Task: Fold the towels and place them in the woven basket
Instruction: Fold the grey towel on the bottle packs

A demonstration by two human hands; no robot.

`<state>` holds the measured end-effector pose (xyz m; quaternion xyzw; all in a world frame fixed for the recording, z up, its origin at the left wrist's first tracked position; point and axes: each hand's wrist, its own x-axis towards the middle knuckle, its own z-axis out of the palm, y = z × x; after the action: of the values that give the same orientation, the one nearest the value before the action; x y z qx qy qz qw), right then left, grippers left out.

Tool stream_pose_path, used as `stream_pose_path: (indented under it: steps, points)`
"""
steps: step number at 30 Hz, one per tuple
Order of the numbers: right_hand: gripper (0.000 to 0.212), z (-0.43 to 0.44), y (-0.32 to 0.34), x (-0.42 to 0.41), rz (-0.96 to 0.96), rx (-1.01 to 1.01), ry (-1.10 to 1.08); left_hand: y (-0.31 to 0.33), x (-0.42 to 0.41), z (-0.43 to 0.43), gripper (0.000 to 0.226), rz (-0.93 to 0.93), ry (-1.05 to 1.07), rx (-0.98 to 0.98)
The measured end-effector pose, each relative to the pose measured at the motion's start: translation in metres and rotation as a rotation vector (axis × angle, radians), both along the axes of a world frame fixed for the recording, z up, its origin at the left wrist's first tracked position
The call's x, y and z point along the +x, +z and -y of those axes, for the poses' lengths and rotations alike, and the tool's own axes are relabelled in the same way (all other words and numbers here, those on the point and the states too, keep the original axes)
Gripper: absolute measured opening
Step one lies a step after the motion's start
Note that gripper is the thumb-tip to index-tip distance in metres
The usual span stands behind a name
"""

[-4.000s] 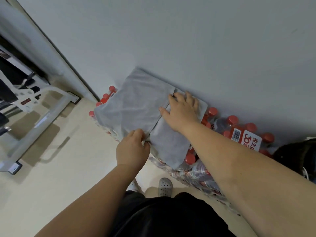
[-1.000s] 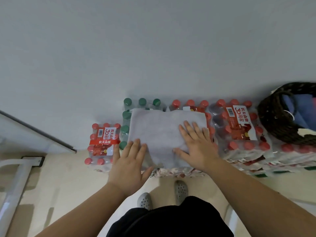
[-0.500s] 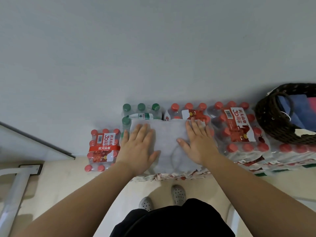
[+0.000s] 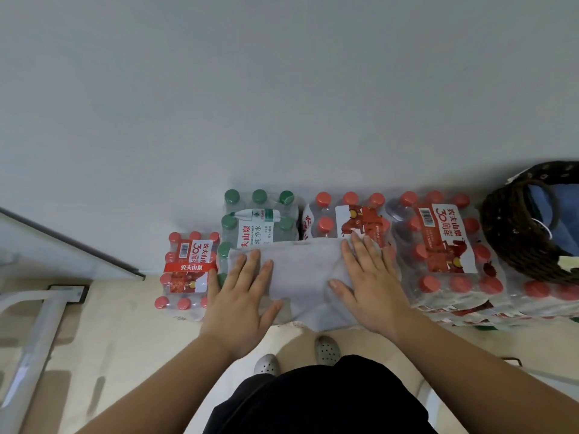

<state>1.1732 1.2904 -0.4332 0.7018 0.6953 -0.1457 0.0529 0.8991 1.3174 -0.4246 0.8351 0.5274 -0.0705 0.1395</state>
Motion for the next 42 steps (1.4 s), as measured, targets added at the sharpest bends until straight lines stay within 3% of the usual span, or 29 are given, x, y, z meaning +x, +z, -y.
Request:
stream_pose_path:
  steps: [2,6,11,17,21,27,33,42]
  points:
    - [0.071,-0.004,0.001,0.005,-0.057,0.078,-0.006,0.004,0.001,-0.009,0.065,0.091,0.027,0.077]
    - [0.035,-0.027,0.001,0.022,-0.140,0.354,0.010,0.006,0.006,-0.042,0.046,0.139,0.038,0.220]
    - [0.024,-0.054,0.010,0.035,-0.154,0.269,0.067,0.006,0.006,-0.069,0.016,0.093,0.071,0.263]
    - [0.020,-0.064,0.016,0.045,-0.175,0.167,0.143,0.013,0.002,-0.082,0.017,0.144,0.042,0.175]
    - [0.015,-0.067,0.017,0.042,-0.242,0.117,0.189,0.021,-0.001,-0.085,0.017,0.194,0.051,-0.008]
    - [0.010,-0.058,0.022,0.038,-0.185,0.098,0.160,0.031,-0.009,-0.077,0.008,0.260,0.104,-0.123]
    - [0.004,-0.039,0.023,0.033,-0.091,0.127,0.142,0.031,-0.026,-0.061,0.017,0.488,0.247,-0.205]
    - [0.009,-0.002,0.031,0.013,0.005,0.188,0.094,0.038,-0.043,-0.037,0.022,0.578,0.098,-0.255]
